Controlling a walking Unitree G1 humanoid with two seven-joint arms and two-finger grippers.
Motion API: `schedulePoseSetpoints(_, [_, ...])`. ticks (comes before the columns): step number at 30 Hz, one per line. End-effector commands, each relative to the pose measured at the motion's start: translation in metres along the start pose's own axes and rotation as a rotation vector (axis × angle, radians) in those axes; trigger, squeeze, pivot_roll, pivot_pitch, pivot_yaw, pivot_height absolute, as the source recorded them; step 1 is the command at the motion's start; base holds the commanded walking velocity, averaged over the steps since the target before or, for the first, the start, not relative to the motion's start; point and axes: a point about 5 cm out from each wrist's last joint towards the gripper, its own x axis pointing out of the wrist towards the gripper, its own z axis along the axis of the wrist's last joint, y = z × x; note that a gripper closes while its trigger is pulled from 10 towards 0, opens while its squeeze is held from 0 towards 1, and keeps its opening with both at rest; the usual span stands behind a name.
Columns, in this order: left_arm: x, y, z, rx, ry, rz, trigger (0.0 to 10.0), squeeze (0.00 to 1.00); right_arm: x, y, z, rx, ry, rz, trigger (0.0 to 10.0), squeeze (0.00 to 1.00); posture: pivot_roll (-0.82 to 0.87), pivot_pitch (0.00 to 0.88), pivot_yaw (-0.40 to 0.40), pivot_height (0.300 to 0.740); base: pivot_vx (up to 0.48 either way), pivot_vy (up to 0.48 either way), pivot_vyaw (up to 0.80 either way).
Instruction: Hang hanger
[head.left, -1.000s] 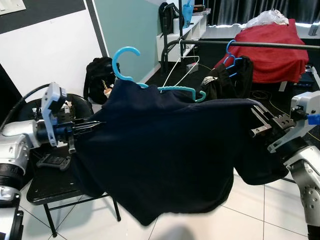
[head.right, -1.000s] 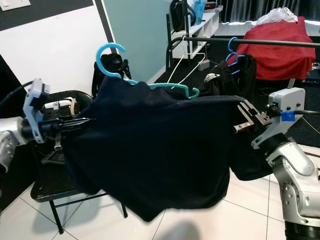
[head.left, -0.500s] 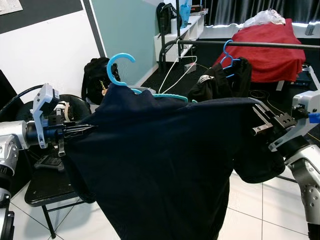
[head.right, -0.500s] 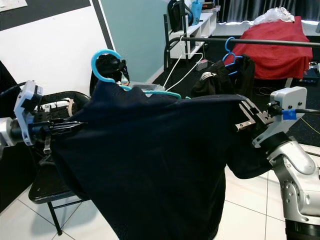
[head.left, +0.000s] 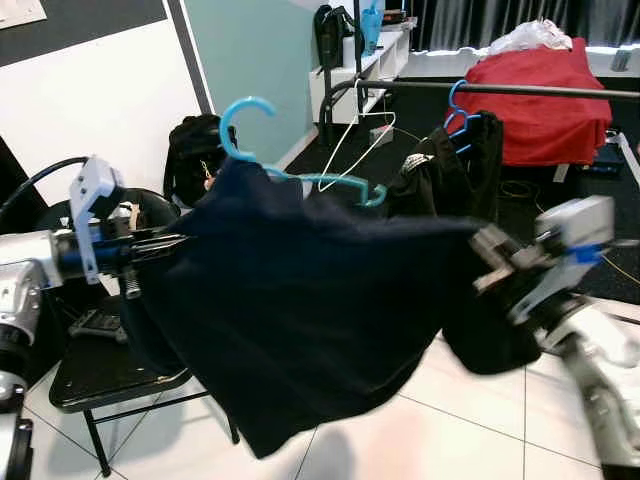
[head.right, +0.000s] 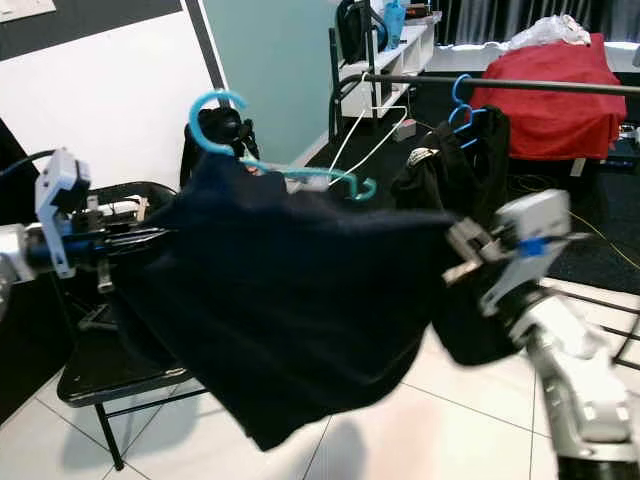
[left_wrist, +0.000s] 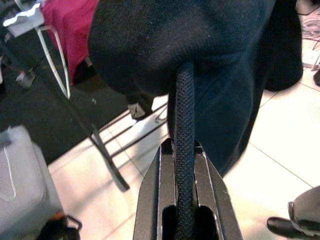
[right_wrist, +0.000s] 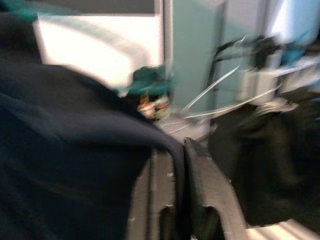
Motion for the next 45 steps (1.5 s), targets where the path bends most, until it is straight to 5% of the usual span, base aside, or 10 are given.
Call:
schedulePoseSetpoints(1, [0.006, -0.001, 0.01, 0.029, -0.038, -0.013, 4.0, 0.0, 0.006, 0.012, -0.017, 0.042, 0.075, 0.02, 10.0, 1.0, -0.21, 0.0, 0.089, 0.74, 0.0, 0.0, 0.0])
schedulePoseSetpoints(13, [0.032, -0.005, -0.005, 0.106, 0.182, 0.085, 4.2, 0.0, 0.001, -0.033, -0.034, 0.129, 0.136, -0.406, 10.0, 1.0, -0.21, 0.0, 0.09, 0.74, 0.0, 0.0, 0.0])
schedulePoseSetpoints(16, [0.042, -0.012, -0.022, 0.147, 0.324, 0.168, 4.3, 0.0, 0.007, -0.026, -0.026, 0.317, 0.045, -0.403, 10.0, 1.0, -0.2, 0.0, 0.089, 0.74, 0.0, 0.0, 0.0])
schedulePoseSetpoints(17, [0.048, -0.016, -0.029, 0.149, 0.365, 0.216, 4.4, 0.0, 0.013, -0.015, -0.022, 0.433, -0.002, -0.342, 10.0, 0.67, -0.2, 0.0, 0.087, 0.74, 0.0, 0.0, 0.0])
schedulePoseSetpoints(19, [0.048, -0.016, -0.029, 0.149, 0.365, 0.216, 4.4, 0.0, 0.013, -0.015, -0.022, 0.433, -0.002, -0.342, 10.0, 0.67, -0.2, 0.0, 0.087, 0.74, 0.0, 0.0, 0.0])
schedulePoseSetpoints(20, [0.059, -0.024, -0.035, 0.175, 0.405, 0.267, 4.8, 0.0, 0.023, 0.001, -0.018, 0.577, -0.039, -0.263, 10.0, 0.0, -0.19, 0.0, 0.081, 0.74, 0.0, 0.0, 0.0])
schedulePoseSetpoints(22, [0.059, -0.024, -0.035, 0.175, 0.405, 0.267, 4.8, 0.0, 0.023, 0.001, -0.018, 0.577, -0.039, -0.263, 10.0, 0.0, -0.19, 0.0, 0.081, 0.74, 0.0, 0.0, 0.0])
schedulePoseSetpoints(23, [0.08, -0.044, -0.044, 0.304, 0.475, 0.339, 7.2, 0.0, 0.043, 0.03, -0.019, 0.88, -0.059, -0.121, 10.0, 0.0, -0.18, 0.0, 0.078, 0.74, 0.0, 0.0, 0.0])
schedulePoseSetpoints(29, [0.094, -0.059, -0.043, 0.44, 0.501, 0.386, 10.0, 0.0, 0.059, 0.054, -0.022, 1.049, -0.033, -0.029, 10.0, 0.0, -0.18, 0.0, 0.075, 0.74, 0.0, 0.0, 0.0])
schedulePoseSetpoints(45, [0.123, -0.088, -0.027, 0.677, 0.426, 0.474, 10.0, 0.0, 0.079, 0.084, -0.042, 1.235, 0.145, -0.02, 10.0, 0.0, -0.16, 0.0, 0.069, 0.74, 0.0, 0.0, 0.0])
